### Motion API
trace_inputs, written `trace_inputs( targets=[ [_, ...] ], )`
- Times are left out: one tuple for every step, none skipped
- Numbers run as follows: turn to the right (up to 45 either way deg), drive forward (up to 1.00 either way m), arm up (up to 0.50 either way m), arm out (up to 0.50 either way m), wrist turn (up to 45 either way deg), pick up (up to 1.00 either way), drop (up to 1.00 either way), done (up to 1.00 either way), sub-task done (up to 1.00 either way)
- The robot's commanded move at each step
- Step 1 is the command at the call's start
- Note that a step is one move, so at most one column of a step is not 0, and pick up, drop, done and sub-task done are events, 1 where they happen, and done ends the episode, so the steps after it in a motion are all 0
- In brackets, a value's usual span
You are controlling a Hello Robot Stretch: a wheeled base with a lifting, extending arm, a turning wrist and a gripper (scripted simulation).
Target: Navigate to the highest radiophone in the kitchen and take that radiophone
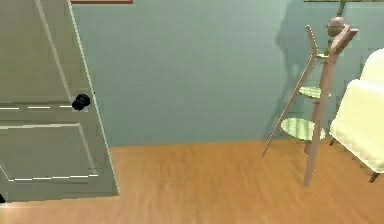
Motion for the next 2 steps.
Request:
trace_inputs(
  targets=[
    [-45.0,0.0,0.0,0.0,0.0,0.0,0.0,0.0,0.0],
    [-6.0,0.0,0.0,0.0,0.0,0.0,0.0,0.0,0.0]
  ],
)
